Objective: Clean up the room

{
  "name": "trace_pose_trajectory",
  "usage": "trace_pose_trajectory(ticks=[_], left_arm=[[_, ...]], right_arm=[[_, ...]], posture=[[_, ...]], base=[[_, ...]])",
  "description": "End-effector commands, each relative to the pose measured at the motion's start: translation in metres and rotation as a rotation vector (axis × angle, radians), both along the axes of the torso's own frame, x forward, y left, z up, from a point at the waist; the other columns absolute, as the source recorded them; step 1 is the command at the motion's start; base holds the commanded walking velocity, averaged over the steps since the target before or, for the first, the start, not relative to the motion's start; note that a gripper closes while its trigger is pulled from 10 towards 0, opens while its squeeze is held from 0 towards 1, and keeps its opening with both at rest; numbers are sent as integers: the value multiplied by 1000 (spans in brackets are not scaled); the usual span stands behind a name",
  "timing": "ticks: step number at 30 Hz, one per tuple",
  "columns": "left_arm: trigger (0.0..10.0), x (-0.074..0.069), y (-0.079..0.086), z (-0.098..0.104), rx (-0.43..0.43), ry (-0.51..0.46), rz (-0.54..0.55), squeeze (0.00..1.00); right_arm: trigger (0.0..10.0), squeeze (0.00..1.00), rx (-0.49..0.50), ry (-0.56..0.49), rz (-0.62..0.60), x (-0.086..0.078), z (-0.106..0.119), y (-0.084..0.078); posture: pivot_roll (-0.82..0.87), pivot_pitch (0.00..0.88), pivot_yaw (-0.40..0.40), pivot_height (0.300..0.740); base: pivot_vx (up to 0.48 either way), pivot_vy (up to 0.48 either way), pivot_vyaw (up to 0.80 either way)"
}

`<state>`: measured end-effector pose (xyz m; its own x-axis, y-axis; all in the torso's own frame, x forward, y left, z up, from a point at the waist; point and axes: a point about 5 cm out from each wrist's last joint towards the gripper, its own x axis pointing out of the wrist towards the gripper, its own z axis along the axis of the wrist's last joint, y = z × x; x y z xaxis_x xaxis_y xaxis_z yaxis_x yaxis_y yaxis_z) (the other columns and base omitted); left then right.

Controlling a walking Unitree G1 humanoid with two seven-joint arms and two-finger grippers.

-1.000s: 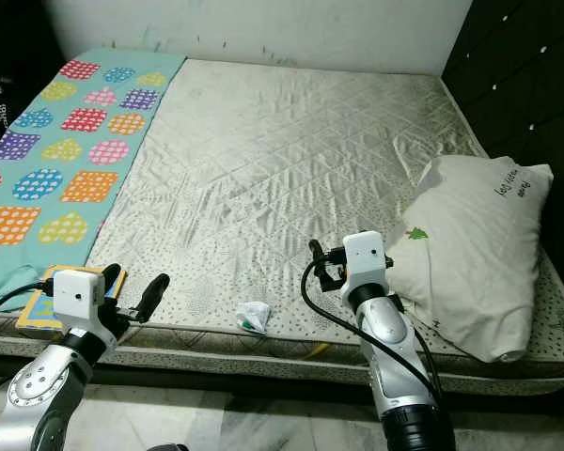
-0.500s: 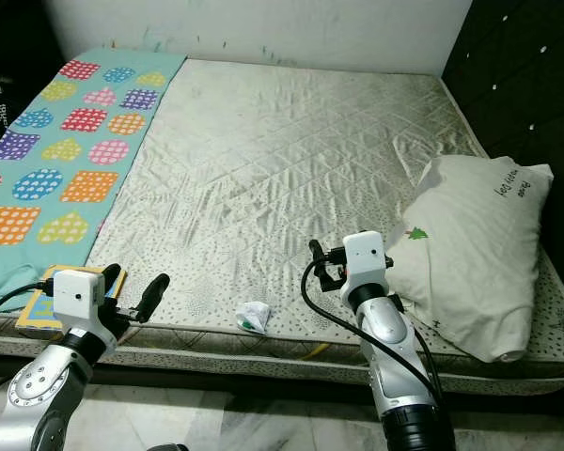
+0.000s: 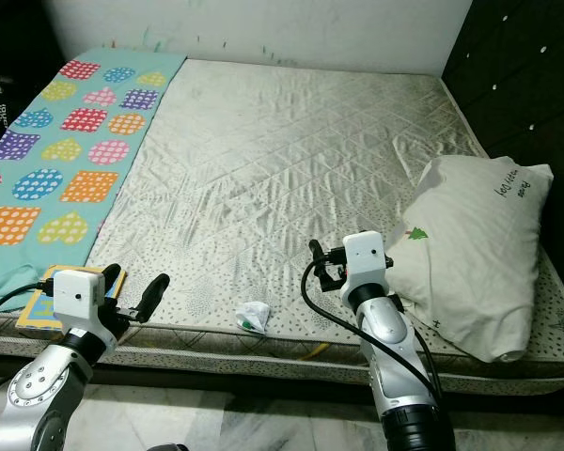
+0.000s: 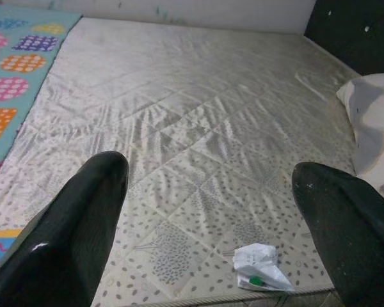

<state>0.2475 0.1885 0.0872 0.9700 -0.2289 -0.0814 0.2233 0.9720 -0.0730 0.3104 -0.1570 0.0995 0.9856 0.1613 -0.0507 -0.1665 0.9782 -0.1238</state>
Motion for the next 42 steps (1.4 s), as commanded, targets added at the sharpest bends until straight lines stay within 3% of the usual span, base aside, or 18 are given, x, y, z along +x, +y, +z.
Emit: trace_pose_trajectory(ticks=[1, 2, 11, 33, 42], left_arm=[[10000, 9, 4, -1, -23, -8, 93, 0], [10000, 13, 4, -2, -42, -10, 131, 0], [10000, 14, 5, -2, -66, -9, 139, 0], [10000, 19, 7, -4, -43, -8, 143, 0], [10000, 22, 13, -3, -6, -30, 140, 0]], right_arm=[[10000, 0, 2, 8, -41, 2, -1, 0], [10000, 0, 7, 18, -66, 3, -2, -2], [10000, 0, 27, 15, -70, 4, -1, -5], [10000, 0, 10, -4, -50, 5, 1, -3], [10000, 0, 16, -3, -41, 7, 2, -3]], posture=[[80, 70, -17, 740], [77, 74, -18, 740], [71, 76, -22, 740], [70, 66, -23, 740], [74, 56, -31, 740]], base=[[0, 0, 0], [0, 0, -469], [0, 0, -763], [0, 325, 0], [0, 0, 0]])
